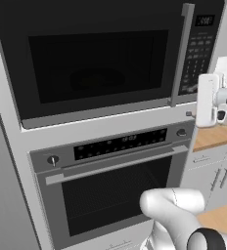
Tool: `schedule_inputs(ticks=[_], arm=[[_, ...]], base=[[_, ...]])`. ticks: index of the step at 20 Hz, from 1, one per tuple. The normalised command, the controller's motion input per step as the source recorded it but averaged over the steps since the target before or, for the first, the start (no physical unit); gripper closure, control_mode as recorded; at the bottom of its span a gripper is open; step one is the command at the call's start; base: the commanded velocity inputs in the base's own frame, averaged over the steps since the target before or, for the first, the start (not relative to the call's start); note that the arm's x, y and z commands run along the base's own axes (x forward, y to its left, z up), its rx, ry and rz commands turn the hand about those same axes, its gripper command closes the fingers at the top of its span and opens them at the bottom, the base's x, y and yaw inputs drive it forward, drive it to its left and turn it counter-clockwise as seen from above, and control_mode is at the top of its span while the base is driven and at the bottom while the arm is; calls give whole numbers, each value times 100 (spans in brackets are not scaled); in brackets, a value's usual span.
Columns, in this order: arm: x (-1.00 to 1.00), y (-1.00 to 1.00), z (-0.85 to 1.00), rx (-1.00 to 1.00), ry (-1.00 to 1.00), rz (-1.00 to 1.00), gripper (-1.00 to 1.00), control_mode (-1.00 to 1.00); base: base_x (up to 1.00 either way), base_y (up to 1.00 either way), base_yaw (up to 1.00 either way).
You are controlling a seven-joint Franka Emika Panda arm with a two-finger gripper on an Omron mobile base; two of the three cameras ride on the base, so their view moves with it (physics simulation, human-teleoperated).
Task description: Pick the avocado from the sink and place it in the bowl. Then pick the bowl and place it in the microwave. Then close the microwave door and press the start button.
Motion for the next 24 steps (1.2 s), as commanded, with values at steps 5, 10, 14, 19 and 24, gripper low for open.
schedule_inputs(ticks=[5,10,14,19,24], arm=[[26,0,-10,0,0,-1,-100,-100],[30,0,-11,0,0,-1,-100,-100],[33,0,-4,0,0,-1,-100,-100],[37,0,-14,0,0,0,-100,-100],[6,1,-19,0,-1,0,-100,-100]], base=[[0,0,0],[0,0,0],[0,0,0],[0,0,0],[0,0,0]])
